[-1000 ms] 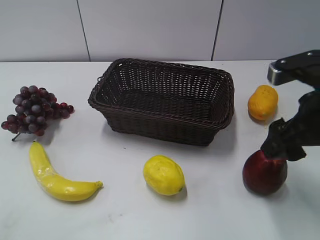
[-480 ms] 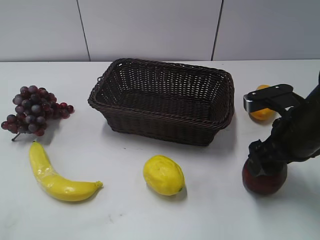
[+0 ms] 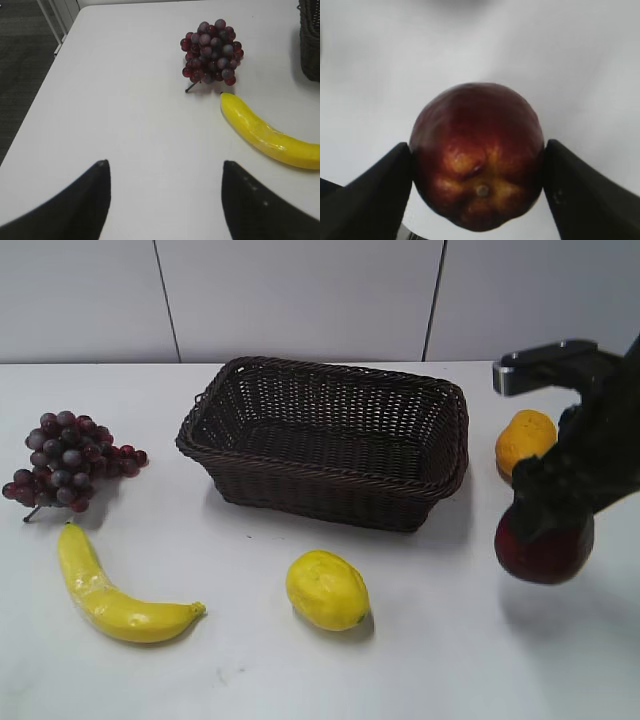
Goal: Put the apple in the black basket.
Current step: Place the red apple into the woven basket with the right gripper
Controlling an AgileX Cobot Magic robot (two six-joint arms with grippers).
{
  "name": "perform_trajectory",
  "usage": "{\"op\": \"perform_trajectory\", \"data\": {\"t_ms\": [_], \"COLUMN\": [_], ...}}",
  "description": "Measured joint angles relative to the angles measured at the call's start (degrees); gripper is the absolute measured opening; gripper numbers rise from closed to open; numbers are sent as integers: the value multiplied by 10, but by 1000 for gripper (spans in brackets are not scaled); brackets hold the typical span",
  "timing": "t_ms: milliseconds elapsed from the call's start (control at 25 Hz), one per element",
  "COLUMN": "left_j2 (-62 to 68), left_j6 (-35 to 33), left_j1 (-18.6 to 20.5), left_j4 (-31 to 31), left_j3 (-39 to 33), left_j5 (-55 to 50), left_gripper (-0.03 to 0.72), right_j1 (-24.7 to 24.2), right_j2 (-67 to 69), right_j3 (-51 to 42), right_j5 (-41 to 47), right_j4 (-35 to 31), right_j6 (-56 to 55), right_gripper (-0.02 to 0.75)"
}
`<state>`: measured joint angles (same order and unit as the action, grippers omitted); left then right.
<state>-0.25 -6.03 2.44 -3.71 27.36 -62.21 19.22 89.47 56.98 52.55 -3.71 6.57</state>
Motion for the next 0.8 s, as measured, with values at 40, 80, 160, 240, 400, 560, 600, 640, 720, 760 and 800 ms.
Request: {"op": "perform_trajectory", "data": {"t_ms": [40,80,160,240,400,560,600,640,720,760,800], "left_j2": [0,0,0,0,0,0,0,0,0,0,0], "left_j6": [0,0,0,0,0,0,0,0,0,0,0], "left_j1": [0,0,0,0,0,0,0,0,0,0,0], "left_j4": [0,0,0,0,0,0,0,0,0,0,0], "left_j3": [0,0,0,0,0,0,0,0,0,0,0], "left_j5": [0,0,0,0,0,0,0,0,0,0,0], "left_gripper": [521,521,521,521,521,521,521,521,521,521,521], "right_j1": [0,0,0,1,29,67,74,78,84,85,85], "right_j2": [-5,-9,-12,-8,43,139,163,191,242,267,291], "right_j3": [20,45,94,148,252,338,355,372,402,416,429], "right_j5": [13,20,24,25,25,25,24,24,23,22,22], "right_j4": [-2,-7,-28,-63,-78,-63,-60,-57,-53,-50,-47], "right_j6": [4,9,40,65,80,82,82,82,82,82,82], "right_gripper": [576,576,576,576,576,576,576,576,576,576,576]}}
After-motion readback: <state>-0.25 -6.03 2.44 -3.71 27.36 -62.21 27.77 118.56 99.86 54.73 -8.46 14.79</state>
